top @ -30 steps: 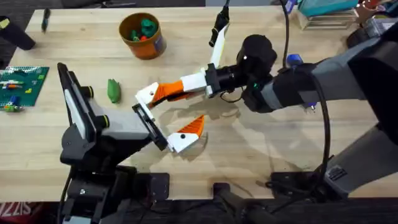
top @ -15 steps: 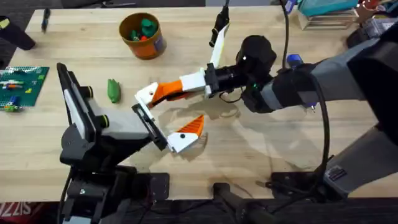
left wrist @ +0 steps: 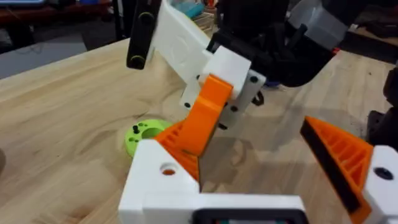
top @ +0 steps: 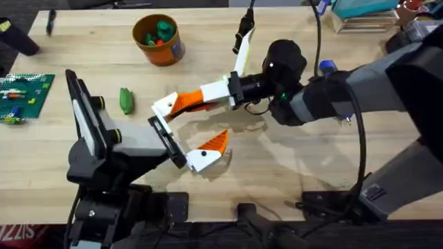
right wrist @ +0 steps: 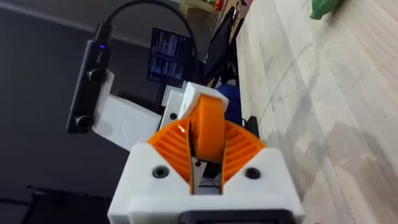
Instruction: Pick up the gripper from the table and insert it into the empty holder that is missing its gripper. Then pick up a screw, insert it into the mounting hole, and use the screwdriver to tighten it. Finally, clean up the table by picking up the vegetable and placing it into the bucket.
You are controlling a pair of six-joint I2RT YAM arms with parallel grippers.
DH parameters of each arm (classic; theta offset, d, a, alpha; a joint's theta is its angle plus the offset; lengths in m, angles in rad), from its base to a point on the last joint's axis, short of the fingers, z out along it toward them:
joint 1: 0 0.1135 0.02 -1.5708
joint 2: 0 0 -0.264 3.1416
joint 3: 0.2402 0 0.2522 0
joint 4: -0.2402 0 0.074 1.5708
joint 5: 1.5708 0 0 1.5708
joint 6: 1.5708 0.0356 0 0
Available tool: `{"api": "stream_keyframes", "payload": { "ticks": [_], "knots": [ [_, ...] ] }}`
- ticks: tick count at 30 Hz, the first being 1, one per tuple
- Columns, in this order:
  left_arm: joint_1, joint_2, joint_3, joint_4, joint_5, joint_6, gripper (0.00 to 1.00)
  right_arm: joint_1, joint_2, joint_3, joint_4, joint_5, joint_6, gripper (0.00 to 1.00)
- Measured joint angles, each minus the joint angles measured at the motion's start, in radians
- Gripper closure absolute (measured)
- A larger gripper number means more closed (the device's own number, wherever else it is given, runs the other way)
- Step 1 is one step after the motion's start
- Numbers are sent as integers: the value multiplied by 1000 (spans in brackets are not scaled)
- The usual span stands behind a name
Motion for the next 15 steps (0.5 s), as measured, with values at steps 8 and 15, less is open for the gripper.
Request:
{"api": "stream_keyframes", "payload": {
  "ticks": [8, 15],
  "knots": [
    [0, 0, 0, -2, 30, 1, 15, -3, 6, -1, 0, -31, 0, 760],
    [-8, 0, 0, -4, 64, 12, 15, -27, 17, -2, -1, -82, -2, 585]
  ]
}}
